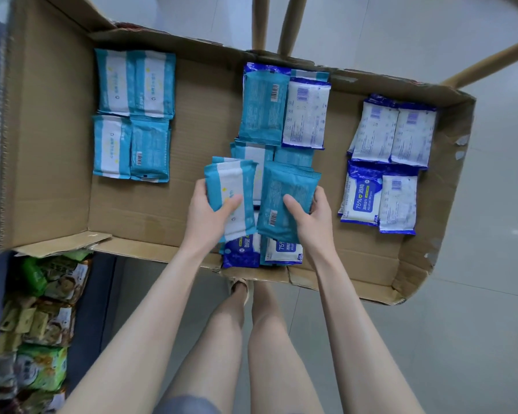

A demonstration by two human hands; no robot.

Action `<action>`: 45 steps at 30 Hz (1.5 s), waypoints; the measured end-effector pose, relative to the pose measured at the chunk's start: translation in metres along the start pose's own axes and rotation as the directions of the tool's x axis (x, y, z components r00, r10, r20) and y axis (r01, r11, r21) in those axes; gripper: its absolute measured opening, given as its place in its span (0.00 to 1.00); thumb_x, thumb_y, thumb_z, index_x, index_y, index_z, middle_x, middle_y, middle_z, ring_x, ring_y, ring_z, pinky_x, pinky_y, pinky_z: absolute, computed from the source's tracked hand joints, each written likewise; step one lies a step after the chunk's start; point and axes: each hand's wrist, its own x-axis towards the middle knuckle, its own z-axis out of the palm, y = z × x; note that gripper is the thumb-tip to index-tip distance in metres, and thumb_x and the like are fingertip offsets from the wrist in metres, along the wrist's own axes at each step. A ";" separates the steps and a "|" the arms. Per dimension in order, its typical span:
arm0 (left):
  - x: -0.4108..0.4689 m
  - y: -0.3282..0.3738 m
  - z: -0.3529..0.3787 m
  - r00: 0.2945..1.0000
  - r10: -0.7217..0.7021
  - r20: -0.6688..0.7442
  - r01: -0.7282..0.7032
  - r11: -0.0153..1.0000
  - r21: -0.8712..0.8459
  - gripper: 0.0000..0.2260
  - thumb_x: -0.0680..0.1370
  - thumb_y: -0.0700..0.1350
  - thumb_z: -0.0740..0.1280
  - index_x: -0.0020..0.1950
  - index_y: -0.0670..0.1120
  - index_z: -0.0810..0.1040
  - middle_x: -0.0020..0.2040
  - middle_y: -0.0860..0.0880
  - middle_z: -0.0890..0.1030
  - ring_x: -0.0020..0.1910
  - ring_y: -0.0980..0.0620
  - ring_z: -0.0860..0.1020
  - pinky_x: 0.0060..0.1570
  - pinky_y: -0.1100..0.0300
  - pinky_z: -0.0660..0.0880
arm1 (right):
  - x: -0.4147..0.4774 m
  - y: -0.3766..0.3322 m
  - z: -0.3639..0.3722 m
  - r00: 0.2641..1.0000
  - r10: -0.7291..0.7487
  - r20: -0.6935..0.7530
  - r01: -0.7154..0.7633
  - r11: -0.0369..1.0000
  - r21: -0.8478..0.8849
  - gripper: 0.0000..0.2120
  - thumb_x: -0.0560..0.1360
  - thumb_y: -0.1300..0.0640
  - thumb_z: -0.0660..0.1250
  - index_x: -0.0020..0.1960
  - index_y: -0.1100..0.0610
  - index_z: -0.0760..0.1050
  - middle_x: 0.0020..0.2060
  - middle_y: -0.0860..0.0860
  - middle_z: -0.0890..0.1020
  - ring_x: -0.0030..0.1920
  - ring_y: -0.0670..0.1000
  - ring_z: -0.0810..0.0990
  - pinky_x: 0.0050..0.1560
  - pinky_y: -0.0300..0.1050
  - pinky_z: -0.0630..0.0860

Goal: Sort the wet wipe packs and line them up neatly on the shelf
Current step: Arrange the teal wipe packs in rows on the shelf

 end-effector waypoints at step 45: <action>0.122 -0.114 -0.258 0.980 -0.200 0.004 0.131 0.658 0.742 0.21 0.79 0.48 0.62 0.67 0.38 0.65 0.63 0.39 0.73 0.61 0.38 0.72 0.58 0.46 0.68 | 0.004 0.117 0.316 0.993 0.086 -0.076 -0.113 0.608 -0.786 0.28 0.77 0.54 0.65 0.73 0.61 0.59 0.64 0.57 0.68 0.64 0.58 0.69 0.60 0.52 0.69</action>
